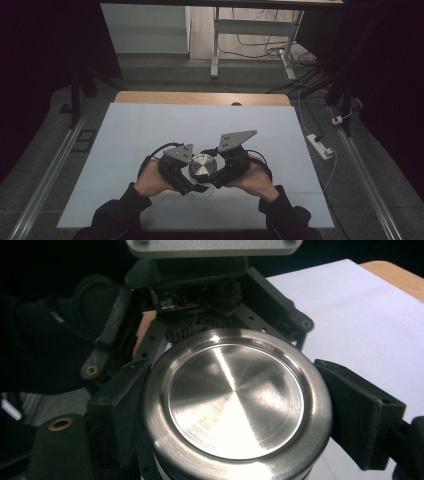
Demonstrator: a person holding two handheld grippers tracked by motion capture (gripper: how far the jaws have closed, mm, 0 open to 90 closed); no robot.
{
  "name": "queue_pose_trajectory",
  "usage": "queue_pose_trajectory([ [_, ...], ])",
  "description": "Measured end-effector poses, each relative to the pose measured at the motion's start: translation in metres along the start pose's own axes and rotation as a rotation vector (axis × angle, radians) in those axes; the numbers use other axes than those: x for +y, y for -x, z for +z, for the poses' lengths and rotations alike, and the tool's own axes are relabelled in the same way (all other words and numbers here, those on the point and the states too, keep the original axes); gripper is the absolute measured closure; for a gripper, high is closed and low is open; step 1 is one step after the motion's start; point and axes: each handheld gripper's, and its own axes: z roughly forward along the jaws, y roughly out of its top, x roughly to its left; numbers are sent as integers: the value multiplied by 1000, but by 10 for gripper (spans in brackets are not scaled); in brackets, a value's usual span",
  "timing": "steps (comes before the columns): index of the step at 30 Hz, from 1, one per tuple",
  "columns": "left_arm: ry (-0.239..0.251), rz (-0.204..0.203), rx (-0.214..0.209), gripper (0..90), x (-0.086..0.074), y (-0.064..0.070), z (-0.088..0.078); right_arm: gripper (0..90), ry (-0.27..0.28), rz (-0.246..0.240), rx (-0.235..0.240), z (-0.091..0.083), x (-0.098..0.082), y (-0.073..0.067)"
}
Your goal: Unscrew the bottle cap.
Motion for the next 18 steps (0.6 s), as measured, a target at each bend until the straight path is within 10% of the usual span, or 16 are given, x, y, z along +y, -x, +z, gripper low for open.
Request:
queue_pose_trajectory([
  [18, 33, 131, -212, 159, -5, 3, -1, 191, 64, -118, 213, -1, -2, -5],
])
